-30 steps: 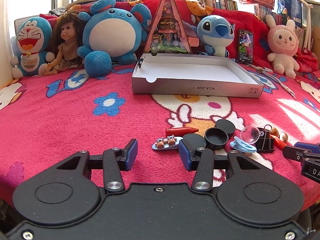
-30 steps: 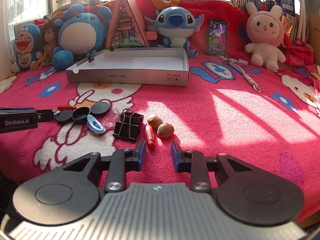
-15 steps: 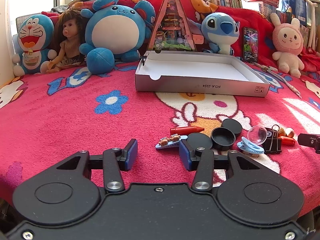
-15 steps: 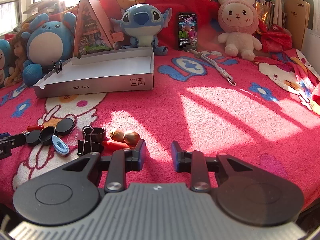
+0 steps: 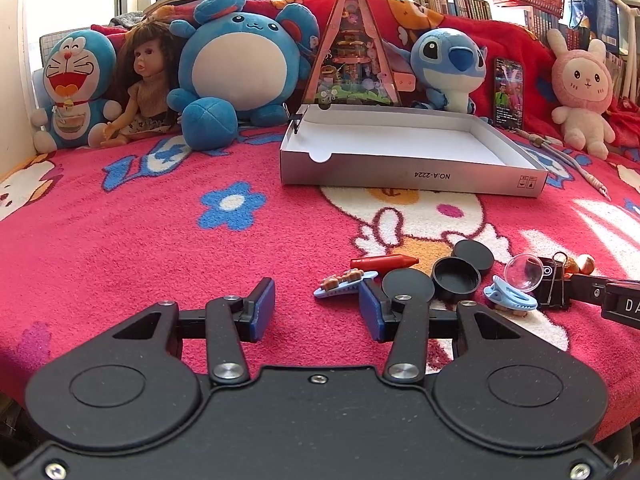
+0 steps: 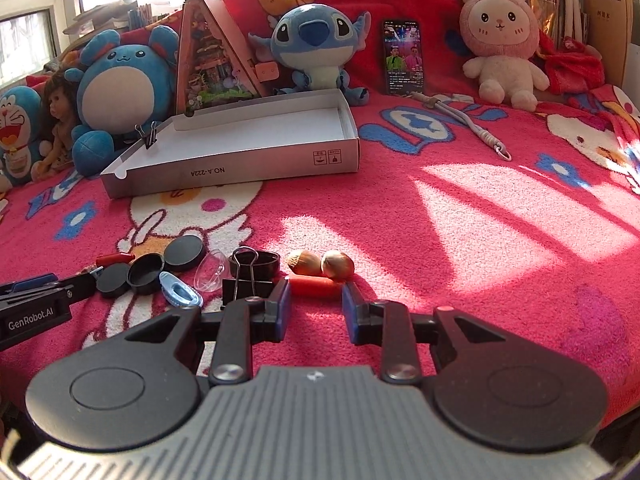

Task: Organize rigid objects
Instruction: 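Open the left tool over the blue hair clip while the right tool approaches the red crayon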

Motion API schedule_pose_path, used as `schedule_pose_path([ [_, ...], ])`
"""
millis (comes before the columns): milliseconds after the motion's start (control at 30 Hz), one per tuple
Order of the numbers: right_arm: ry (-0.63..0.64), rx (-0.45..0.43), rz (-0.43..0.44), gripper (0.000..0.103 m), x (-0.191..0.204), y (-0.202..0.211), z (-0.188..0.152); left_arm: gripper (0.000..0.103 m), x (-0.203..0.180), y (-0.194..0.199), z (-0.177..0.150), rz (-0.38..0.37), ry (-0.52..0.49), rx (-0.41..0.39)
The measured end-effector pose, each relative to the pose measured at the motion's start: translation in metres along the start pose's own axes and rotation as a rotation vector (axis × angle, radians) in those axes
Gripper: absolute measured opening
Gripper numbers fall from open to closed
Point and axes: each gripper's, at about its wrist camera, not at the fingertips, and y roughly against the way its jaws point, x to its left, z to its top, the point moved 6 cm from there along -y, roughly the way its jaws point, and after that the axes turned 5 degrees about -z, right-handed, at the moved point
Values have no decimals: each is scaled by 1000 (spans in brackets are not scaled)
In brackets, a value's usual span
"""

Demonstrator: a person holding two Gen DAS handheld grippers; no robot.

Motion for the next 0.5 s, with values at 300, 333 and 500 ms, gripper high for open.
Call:
schedule_pose_path([
  [300, -5, -31, -19, 56, 10, -10, 2, 45, 0, 6, 2, 12, -29, -30],
  [333, 3, -33, -22, 57, 11, -11, 2, 46, 1, 6, 2, 12, -25, -28],
  [500, 53, -51, -34, 64, 17, -16, 4, 47, 2, 6, 1, 4, -10, -21],
])
